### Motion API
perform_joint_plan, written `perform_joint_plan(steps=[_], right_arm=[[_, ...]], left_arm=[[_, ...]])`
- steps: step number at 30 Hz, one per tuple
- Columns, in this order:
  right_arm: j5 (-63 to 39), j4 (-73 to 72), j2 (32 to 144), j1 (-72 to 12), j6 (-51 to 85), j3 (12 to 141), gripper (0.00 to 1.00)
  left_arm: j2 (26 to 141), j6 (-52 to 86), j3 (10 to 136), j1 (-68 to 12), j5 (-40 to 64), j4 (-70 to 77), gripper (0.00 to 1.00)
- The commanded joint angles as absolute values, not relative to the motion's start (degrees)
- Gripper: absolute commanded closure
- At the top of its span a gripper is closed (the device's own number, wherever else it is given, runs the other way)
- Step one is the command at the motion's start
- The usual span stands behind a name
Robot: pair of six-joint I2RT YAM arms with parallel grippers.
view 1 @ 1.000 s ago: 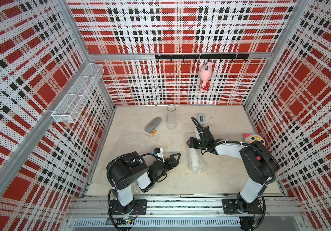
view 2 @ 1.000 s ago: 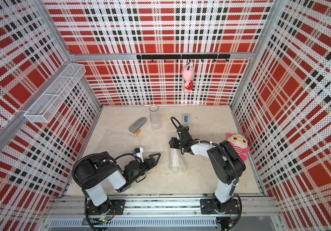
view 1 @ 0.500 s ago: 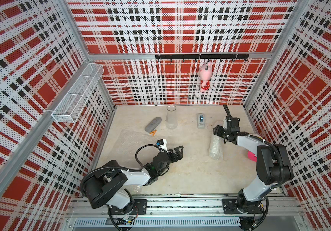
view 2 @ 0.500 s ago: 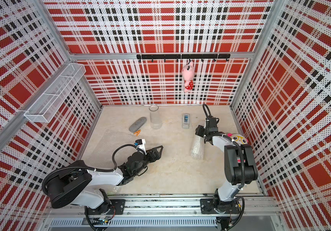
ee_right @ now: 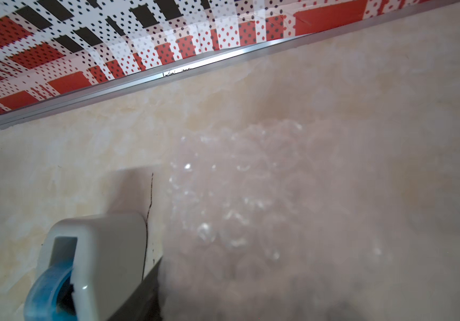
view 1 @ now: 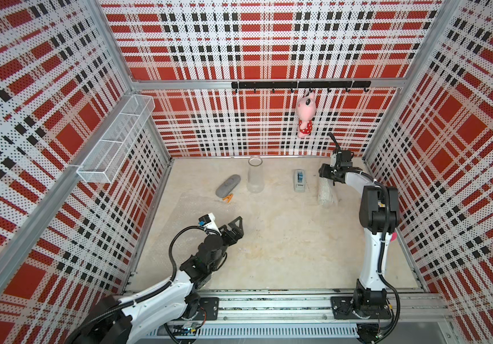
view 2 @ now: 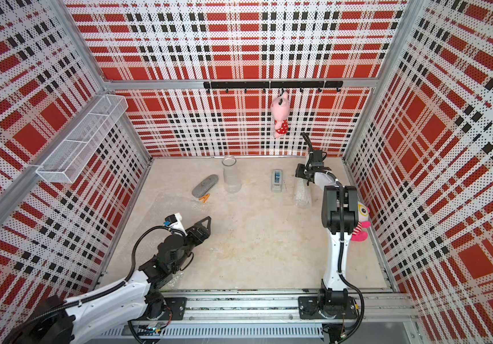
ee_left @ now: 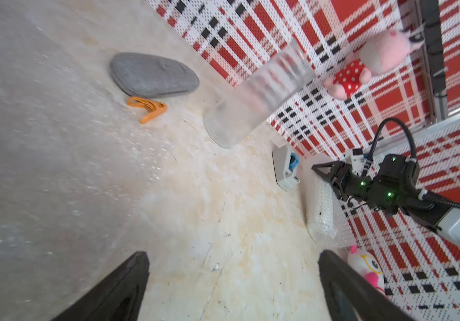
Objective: Wrap vases in bubble wrap
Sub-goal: Move the wrapped vase to the center of the board.
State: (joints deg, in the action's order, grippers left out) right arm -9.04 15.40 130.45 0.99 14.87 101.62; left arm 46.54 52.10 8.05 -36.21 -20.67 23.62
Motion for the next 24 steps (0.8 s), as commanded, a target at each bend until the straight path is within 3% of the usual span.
perform_joint_plan(steps=[1,4,8,18,24], right_arm=[[-12.49,19.74,133.51,1.32,11.81,106.39,0.41],[-13.36,19.8,134.3,1.32,12.47,107.1,0.35],[-12.22,18.98,131.57,1.32,13.05,106.01,0.01],[-9.75,12.78,113.86,-0.52,18.05,95.65,0.0],[-7.34,1.38,101.12,-12.79,21.8,76.02,0.0]], left_arm=[[40.67,52.82,6.28,-29.38,-16.34,16.57,0.02],[35.7,52.52,6.28,-24.31,-14.47,11.0,0.02],[31.64,51.48,6.57,-20.58,-14.06,6.86,0.02],[35.84,49.54,9.82,-15.28,-13.55,3.75,0.02],[42.23,48.78,12.95,-8.32,-10.7,2.2,0.02]])
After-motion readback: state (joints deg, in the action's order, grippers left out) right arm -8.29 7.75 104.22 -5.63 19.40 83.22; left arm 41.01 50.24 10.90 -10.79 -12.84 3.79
